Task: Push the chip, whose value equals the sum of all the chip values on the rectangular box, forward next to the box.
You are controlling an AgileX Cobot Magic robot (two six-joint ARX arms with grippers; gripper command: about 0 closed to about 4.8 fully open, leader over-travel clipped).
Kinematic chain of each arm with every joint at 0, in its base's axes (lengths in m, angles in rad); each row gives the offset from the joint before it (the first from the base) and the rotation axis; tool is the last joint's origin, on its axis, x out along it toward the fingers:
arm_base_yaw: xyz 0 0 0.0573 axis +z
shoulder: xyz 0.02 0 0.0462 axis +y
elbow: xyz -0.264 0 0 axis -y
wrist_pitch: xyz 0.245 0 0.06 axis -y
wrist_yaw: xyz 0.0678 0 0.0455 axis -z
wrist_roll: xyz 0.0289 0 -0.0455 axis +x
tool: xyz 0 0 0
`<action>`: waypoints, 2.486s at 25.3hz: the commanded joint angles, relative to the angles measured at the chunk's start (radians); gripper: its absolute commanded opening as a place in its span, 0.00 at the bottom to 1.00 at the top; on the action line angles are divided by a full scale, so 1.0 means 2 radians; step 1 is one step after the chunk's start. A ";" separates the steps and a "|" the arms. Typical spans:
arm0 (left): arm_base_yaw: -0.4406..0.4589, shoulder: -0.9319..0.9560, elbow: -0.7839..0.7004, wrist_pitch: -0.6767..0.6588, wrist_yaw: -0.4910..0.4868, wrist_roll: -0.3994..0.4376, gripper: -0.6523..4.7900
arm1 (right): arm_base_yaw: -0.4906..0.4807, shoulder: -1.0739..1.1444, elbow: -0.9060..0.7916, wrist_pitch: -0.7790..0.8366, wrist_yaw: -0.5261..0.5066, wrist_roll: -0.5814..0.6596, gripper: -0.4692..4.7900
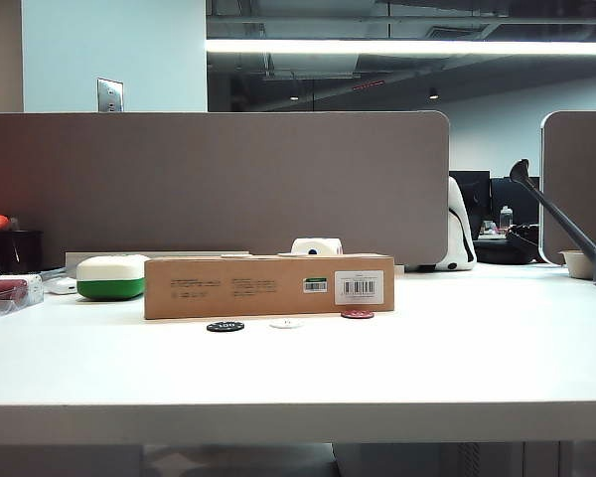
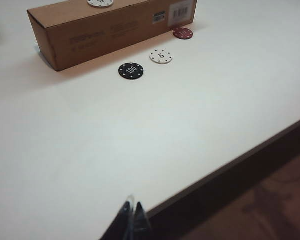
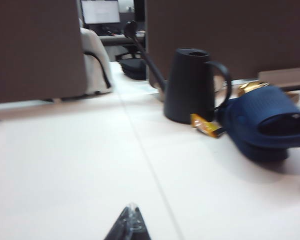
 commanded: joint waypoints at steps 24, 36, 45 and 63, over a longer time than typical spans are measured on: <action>0.106 -0.035 -0.063 0.023 0.002 0.000 0.11 | -0.065 -0.001 -0.002 0.018 -0.224 -0.101 0.08; 0.195 -0.035 -0.065 0.048 -0.115 -0.035 0.11 | -0.065 -0.001 -0.002 0.016 -0.224 -0.101 0.08; 0.203 -0.035 -0.065 0.190 -0.120 -0.080 0.11 | -0.065 -0.001 -0.002 0.016 -0.224 -0.101 0.08; 0.203 -0.035 -0.065 0.269 -0.076 -0.007 0.11 | -0.065 -0.001 -0.002 0.016 -0.224 -0.101 0.08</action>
